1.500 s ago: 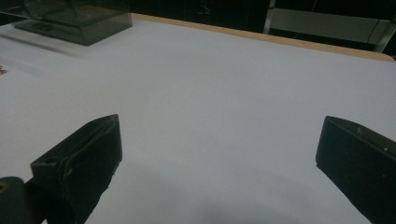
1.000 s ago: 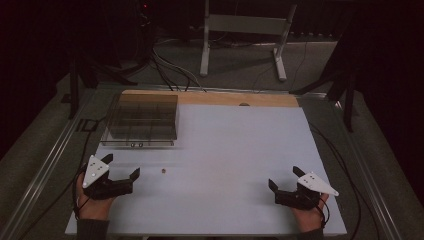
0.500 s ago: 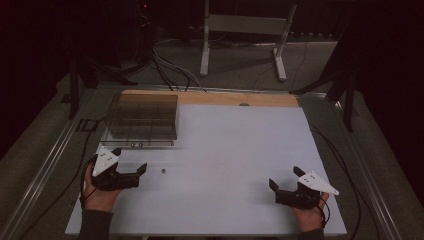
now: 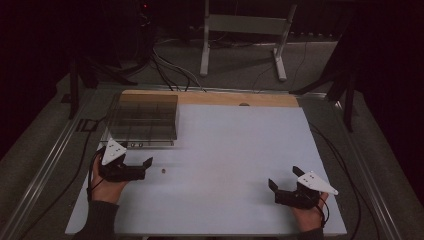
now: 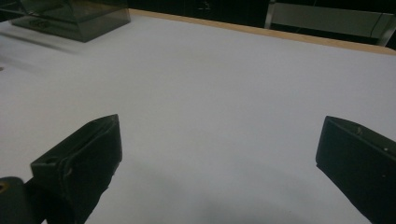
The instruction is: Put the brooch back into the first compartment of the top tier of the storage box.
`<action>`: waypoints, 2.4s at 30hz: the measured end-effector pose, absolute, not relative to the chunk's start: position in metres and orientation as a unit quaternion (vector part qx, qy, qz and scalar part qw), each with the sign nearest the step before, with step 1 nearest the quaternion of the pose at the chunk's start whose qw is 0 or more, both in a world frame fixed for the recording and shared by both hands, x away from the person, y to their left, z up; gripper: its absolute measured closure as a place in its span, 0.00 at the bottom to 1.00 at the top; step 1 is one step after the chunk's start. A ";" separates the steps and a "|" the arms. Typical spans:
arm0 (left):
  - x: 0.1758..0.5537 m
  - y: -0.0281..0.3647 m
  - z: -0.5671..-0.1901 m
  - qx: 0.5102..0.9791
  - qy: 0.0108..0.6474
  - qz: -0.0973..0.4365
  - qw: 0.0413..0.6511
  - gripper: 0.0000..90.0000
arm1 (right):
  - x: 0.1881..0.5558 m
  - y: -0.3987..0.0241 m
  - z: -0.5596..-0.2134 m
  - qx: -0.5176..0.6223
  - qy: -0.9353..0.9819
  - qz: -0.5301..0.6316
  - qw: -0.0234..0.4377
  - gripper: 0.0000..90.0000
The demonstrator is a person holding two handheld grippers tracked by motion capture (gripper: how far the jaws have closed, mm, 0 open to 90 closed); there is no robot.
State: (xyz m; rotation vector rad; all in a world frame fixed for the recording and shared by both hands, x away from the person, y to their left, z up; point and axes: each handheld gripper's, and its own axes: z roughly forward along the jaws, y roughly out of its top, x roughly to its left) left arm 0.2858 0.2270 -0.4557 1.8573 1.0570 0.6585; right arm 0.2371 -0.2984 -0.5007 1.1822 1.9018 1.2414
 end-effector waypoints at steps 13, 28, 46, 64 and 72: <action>0.295 0.217 -0.457 0.757 0.420 0.254 0.431 0.01 | 0.237 -0.299 -0.500 0.442 0.710 0.468 0.286 0.01; 0.308 0.202 -0.468 0.776 0.421 0.224 0.412 0.01 | 0.237 -0.297 -0.500 0.437 0.712 0.470 0.286 0.01; 0.316 0.184 -0.483 0.807 0.413 0.187 0.378 0.01 | 0.237 -0.297 -0.500 0.437 0.712 0.470 0.284 0.01; 0.315 0.174 -0.508 0.834 0.416 0.131 0.338 0.62 | 0.237 -0.298 -0.500 0.436 0.713 0.469 0.285 0.01; 0.315 0.172 -0.510 0.845 0.408 0.121 0.323 0.83 | 0.237 -0.297 -0.500 0.436 0.713 0.469 0.285 0.01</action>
